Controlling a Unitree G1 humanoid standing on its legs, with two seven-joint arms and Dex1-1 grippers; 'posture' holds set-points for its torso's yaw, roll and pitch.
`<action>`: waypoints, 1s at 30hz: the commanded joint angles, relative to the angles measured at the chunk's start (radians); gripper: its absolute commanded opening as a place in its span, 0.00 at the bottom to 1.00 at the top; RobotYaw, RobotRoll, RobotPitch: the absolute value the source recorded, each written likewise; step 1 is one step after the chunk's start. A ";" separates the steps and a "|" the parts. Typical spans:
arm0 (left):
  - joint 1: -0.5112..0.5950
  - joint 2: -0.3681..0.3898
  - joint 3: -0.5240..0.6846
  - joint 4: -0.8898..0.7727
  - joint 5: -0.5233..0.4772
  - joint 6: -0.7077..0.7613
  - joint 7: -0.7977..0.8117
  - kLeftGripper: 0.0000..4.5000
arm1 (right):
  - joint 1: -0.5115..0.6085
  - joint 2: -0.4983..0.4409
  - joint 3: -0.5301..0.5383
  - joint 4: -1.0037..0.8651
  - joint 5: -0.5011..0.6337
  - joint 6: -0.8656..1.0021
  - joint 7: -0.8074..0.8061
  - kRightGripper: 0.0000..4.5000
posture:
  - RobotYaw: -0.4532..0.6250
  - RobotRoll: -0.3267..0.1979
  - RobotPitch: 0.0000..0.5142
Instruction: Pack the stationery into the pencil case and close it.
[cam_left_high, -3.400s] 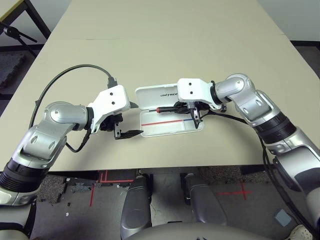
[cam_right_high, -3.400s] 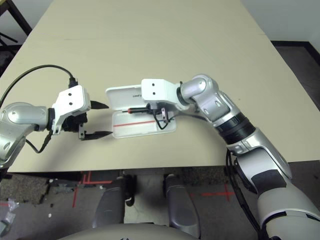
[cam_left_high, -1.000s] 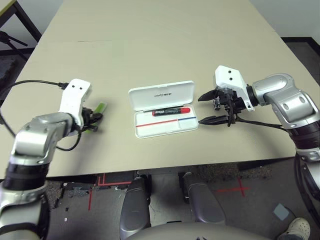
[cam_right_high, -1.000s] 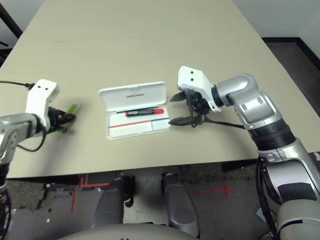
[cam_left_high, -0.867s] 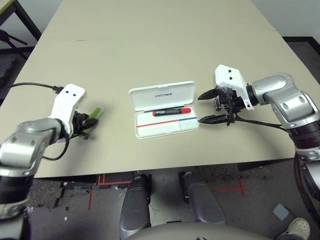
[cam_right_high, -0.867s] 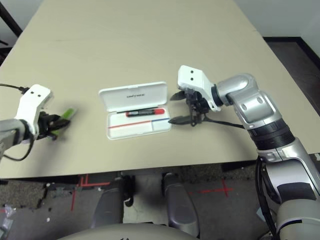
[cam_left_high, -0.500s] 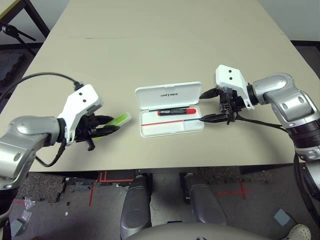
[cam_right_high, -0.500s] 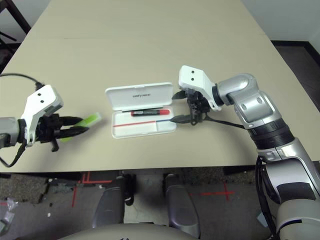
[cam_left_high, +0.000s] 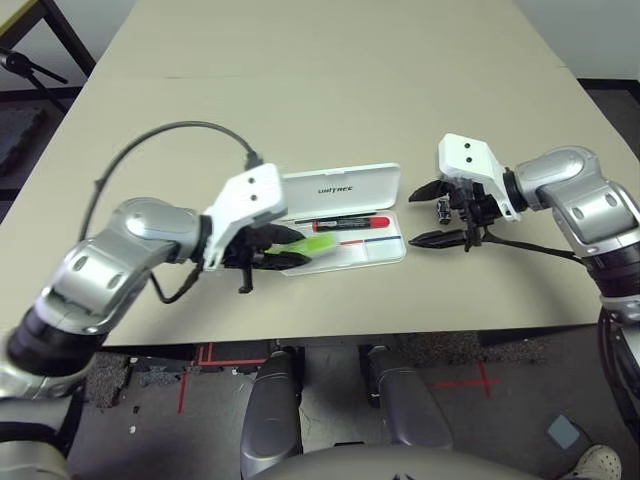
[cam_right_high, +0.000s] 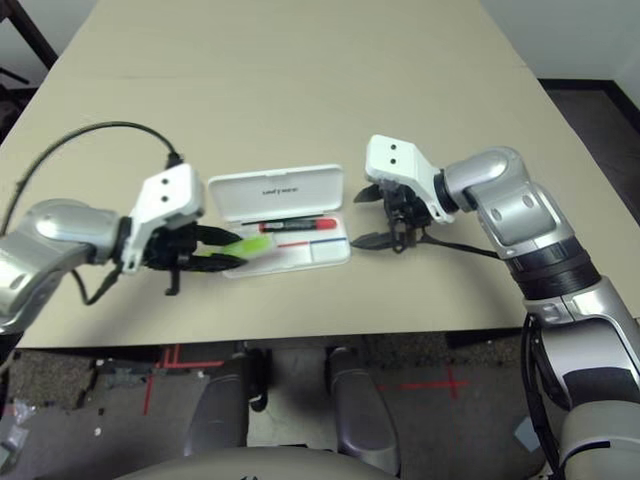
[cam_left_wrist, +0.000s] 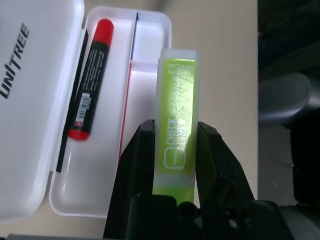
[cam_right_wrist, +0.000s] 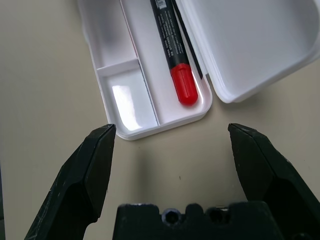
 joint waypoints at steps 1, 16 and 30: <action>-0.027 -0.030 -0.049 0.047 0.043 -0.026 -0.009 0.24 | 0.022 -0.015 0.009 -0.014 -0.013 -0.002 0.003 1.00 | 0.33 0.62 0.36; -0.094 -0.132 -0.127 0.149 0.164 -0.053 -0.012 0.24 | 0.043 -0.018 0.008 -0.039 -0.020 0.010 -0.007 1.00 | 0.32 0.62 0.39; -0.108 -0.155 -0.048 0.144 0.149 -0.048 -0.001 0.99 | 0.028 -0.015 0.008 -0.017 -0.037 -0.002 -0.003 1.00 | 0.32 0.62 0.42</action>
